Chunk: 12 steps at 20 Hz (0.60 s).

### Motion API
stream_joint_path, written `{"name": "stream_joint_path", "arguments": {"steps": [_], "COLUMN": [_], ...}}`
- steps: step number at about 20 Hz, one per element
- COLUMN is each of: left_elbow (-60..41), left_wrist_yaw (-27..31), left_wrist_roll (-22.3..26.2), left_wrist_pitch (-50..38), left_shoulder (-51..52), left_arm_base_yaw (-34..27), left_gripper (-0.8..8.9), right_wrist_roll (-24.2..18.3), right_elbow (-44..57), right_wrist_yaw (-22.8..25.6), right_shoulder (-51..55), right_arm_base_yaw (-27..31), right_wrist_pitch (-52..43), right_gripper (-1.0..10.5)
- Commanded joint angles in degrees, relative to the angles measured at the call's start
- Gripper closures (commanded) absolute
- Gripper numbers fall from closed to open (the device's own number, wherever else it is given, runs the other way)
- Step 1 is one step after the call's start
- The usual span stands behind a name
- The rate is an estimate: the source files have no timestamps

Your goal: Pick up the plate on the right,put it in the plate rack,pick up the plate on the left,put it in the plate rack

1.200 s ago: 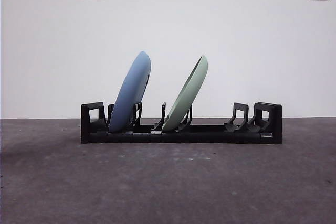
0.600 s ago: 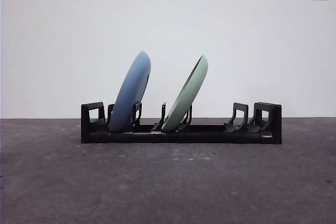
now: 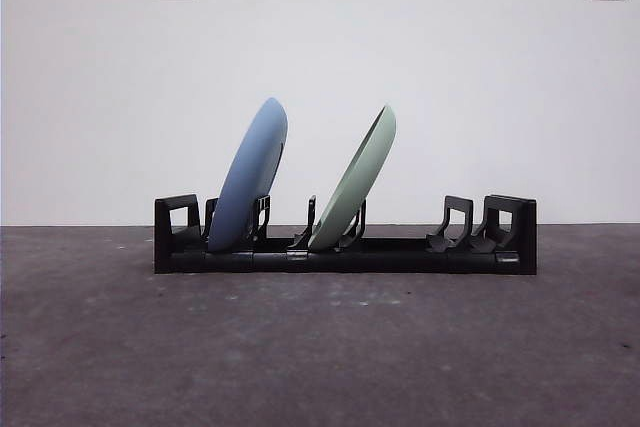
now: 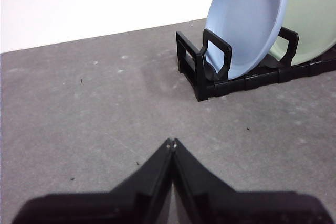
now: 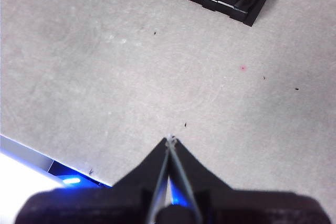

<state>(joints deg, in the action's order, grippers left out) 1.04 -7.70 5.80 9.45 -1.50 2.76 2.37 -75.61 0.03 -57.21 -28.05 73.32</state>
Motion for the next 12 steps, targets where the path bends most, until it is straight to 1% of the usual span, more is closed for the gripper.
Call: {"name": "stream_joint_path", "arguments": {"steps": [1,8,9,10,11,12], "left_elbow": [-0.6,-0.6,-0.6,-0.6,-0.6,-0.6], "left_wrist_yaw": [-0.2,-0.2,-0.2,-0.2,-0.2,-0.2], "left_wrist_roll": [-0.7,-0.7,-0.7,-0.7,-0.7,-0.7], "left_wrist_pitch": [-0.3,-0.3,-0.3,-0.3,-0.3,-0.3], "left_shoulder": [-0.5,-2.5,-2.8,-3.0,-3.1,-3.2], "left_arm_base_yaw": [-0.2,-0.2,-0.2,-0.2,-0.2,-0.2], "left_gripper": [8.16,8.16,8.16,8.16,8.16,8.16], "right_wrist_roll": [0.4,0.4,-2.3,-2.7,-2.7,-2.6], "right_elbow": [0.4,0.4,0.4,0.5,0.6,1.2], "right_wrist_yaw": [0.1,0.5,2.6,3.4,3.2,1.4], "right_shoulder": [-0.1,0.2,1.5,2.9,4.5,6.8], "right_arm_base_yaw": [0.0,0.3,1.4,2.7,4.2,6.3], "right_wrist_pitch": [-0.5,-0.6,-1.4,-4.1,-7.3,-11.8], "right_gripper": [9.5,9.4,9.5,9.5,9.5,9.5]}}
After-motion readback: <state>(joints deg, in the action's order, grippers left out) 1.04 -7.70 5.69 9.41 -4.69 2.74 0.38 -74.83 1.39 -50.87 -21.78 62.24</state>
